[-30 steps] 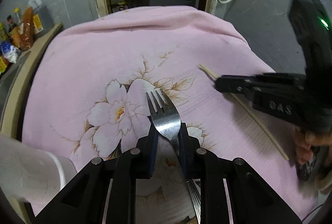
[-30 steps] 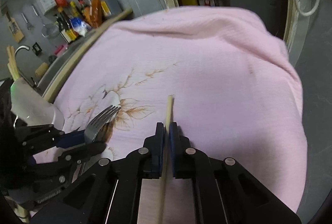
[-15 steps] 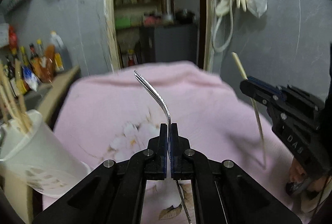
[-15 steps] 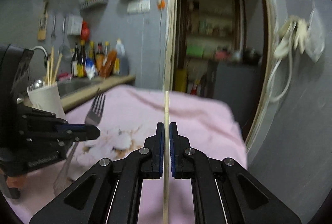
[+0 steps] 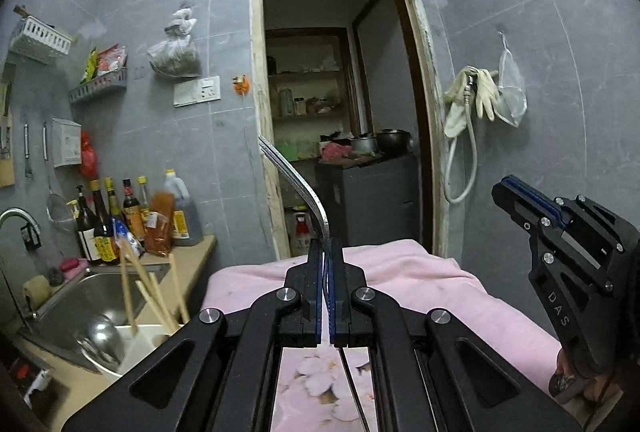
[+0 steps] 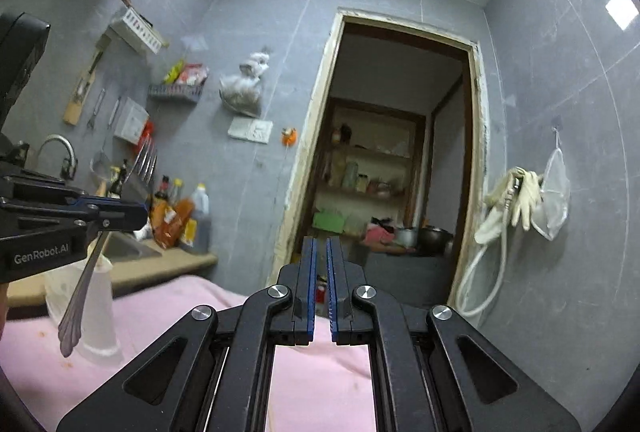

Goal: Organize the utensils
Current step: 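Lift the fork and chopstick up over the white caddy with both tools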

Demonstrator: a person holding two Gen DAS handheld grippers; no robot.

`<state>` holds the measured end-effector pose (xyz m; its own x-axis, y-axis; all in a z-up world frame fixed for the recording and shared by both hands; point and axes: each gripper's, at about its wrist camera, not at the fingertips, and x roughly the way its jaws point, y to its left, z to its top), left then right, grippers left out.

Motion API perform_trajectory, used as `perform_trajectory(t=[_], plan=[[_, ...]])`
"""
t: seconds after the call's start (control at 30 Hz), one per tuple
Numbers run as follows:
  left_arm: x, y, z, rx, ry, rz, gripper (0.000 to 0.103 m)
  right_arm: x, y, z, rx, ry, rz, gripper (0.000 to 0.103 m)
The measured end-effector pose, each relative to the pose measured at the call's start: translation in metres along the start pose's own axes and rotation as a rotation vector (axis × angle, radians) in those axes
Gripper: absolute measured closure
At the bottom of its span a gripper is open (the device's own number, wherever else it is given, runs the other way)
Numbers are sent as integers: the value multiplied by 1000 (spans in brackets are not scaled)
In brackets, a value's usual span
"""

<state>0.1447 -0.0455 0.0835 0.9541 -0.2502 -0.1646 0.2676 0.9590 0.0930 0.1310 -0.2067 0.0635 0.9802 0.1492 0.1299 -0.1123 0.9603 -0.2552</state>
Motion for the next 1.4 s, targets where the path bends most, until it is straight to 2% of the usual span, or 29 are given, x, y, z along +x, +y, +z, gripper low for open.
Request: perform_trajectory(t=[0.07,0.13,0.2,0.23,0.3,0.4,0.63,0.67,0.73,0.77,0.87,0.97,1.0,1.1,1.2,1.27,1.4], plan=[[-1,9,-3,-16,26,-12,102,5,2,3,16,30,50,100],[1,13,-7,-21,63,-26,102,17,0,-1,38,121,135,100],[0,13,-14,-21,86,-33,102,33,-1,-10,57,258,229,96],[2,13,-17,-21,107,-42,102,45,-1,-18,68,355,279,94],[4,10,-23,-22,129,-51,102,67,-2,-41,103,534,363,78],[6,7,-27,-15,146,-66,102,94,2,-73,133,730,427,77],[5,3,-30,-9,159,-74,102,155,17,-140,112,1037,438,77],[5,5,-31,-11,161,-73,102,160,19,-142,116,1036,446,77],[7,7,-32,-23,167,-72,102,173,24,-142,100,1045,453,86],[7,7,-32,-29,170,-70,102,177,26,-142,96,1046,444,98],[7,13,-31,-52,176,-68,102,172,32,-141,56,1026,425,101],[3,20,-27,-59,153,-59,102,151,24,-126,79,899,390,101],[2,22,-25,-62,146,-53,102,139,22,-118,71,837,354,101],[-1,31,-19,-95,123,-36,102,96,22,-76,-17,552,237,101],[-5,40,-14,-122,98,-17,102,65,35,-45,-121,334,144,101],[-10,46,-10,-127,77,-3,102,50,48,-29,-181,213,84,101],[-19,60,-2,-127,42,19,102,31,67,-1,-215,21,14,101]])
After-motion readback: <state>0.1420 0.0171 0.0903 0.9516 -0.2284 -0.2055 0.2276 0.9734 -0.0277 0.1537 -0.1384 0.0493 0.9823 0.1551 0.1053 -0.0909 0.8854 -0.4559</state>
